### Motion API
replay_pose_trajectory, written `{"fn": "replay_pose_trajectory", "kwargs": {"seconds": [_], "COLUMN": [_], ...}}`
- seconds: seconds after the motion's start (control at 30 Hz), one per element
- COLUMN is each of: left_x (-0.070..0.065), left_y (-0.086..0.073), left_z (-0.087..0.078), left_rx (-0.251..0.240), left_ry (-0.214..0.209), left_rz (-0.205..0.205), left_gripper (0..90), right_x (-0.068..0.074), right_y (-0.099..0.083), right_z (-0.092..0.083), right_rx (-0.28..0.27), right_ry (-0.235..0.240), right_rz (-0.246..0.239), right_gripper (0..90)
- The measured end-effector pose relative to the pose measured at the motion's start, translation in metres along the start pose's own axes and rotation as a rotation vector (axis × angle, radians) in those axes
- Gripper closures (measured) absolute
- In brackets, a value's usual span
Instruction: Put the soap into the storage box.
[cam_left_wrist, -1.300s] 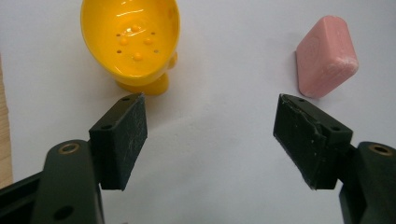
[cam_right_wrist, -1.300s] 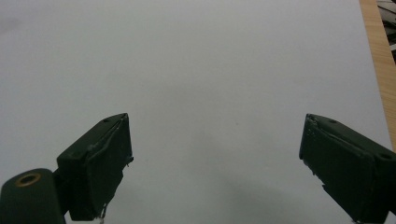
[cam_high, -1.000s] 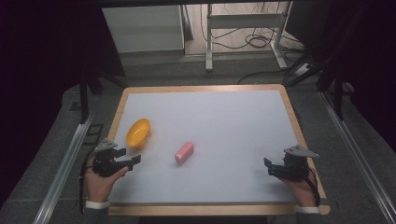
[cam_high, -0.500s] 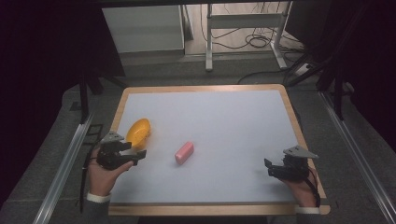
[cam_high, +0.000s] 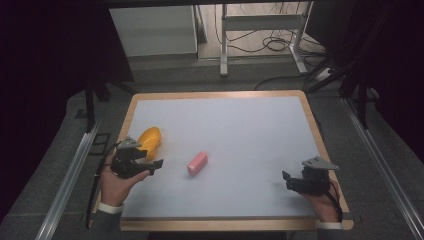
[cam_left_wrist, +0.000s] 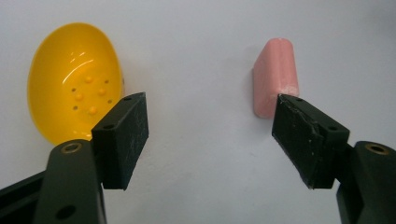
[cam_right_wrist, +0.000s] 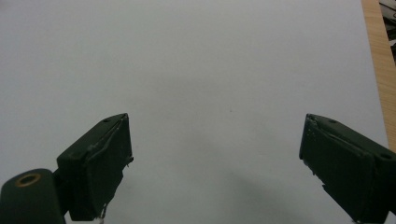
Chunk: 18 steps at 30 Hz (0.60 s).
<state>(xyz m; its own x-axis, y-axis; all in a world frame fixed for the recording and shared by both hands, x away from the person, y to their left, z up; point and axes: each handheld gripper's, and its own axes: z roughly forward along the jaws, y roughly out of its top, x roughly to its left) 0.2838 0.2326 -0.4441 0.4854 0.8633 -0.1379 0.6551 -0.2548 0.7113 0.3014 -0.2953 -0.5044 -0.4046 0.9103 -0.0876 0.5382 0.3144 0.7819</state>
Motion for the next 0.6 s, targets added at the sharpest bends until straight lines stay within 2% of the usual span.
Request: {"fn": "replay_pose_trajectory", "kwargs": {"seconds": [0.4, 0.6], "left_x": [-0.018, -0.026], "left_y": [0.021, 0.03], "left_z": [0.013, 0.024], "left_rx": [0.031, 0.069], "left_ry": [-0.02, -0.029], "left_rz": [0.057, 0.088], "left_gripper": [26.2, 25.1], "right_x": [0.0, -0.001], "right_y": [-0.002, -0.003], "right_z": [0.001, 0.001], "right_rx": [0.01, 0.017], "right_ry": [-0.012, -0.018], "right_rz": [-0.003, -0.004], "right_gripper": [9.1, 9.1]}}
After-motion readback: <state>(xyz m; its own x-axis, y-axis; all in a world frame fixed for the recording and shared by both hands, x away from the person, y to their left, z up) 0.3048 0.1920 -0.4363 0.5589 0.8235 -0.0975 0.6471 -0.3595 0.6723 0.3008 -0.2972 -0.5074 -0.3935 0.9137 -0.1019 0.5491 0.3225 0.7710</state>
